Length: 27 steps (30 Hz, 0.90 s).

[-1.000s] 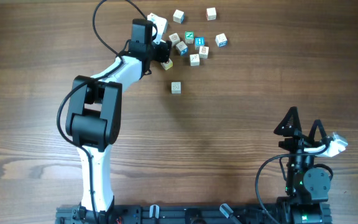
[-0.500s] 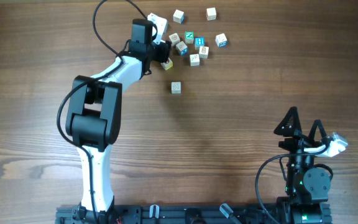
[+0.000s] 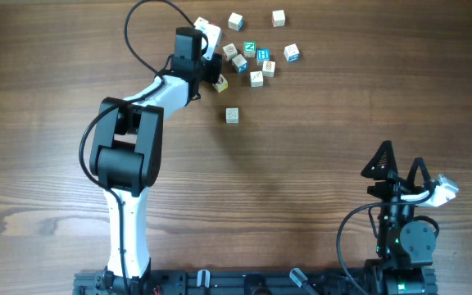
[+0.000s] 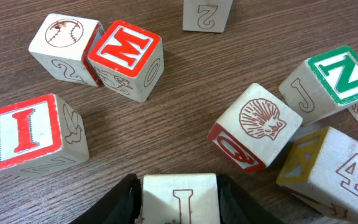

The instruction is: Form a horizontal line

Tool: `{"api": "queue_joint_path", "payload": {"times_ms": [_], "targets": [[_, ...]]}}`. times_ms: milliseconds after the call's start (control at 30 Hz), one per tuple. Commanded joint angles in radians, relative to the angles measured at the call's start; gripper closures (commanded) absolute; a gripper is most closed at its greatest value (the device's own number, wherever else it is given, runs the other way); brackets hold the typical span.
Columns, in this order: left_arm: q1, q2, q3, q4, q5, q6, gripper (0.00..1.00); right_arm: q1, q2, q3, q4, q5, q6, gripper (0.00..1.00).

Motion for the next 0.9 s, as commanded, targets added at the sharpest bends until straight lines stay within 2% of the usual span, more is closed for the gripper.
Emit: {"api": "queue_joint_path", "payload": {"times_ms": [0, 233, 600, 633, 700, 833, 867], "targets": [[0.002, 0.014, 0.014, 0.000, 0.015, 0.004, 0.59, -0.004, -0.012, -0.001, 0.005, -0.008, -0.014, 0.00], [0.002, -0.061, 0.014, -0.020, 0.014, 0.004, 0.58, -0.004, -0.012, -0.001, 0.005, -0.008, -0.014, 0.00], [-0.003, -0.284, 0.014, -0.117, 0.015, -0.004, 0.58, -0.004, -0.012, -0.001, 0.005, -0.008, -0.014, 0.00], [-0.003, -0.288, 0.014, -0.121, 0.015, -0.008, 0.56, -0.004, -0.012, -0.001, 0.005, -0.008, -0.014, 0.00], [-0.002, -0.283, 0.014, -0.127, 0.008, -0.022, 0.43, -0.004, -0.012, -0.001, 0.005, -0.008, -0.014, 0.00], [0.000, -0.243, 0.012, -0.169, 0.008, -0.021, 0.28, -0.004, -0.012, -0.001, 0.005, -0.008, -0.014, 0.00], [0.000, -0.228, 0.012, -0.166, 0.008, -0.020, 0.19, -0.004, -0.012, -0.001, 0.005, -0.008, -0.014, 0.00]]}}
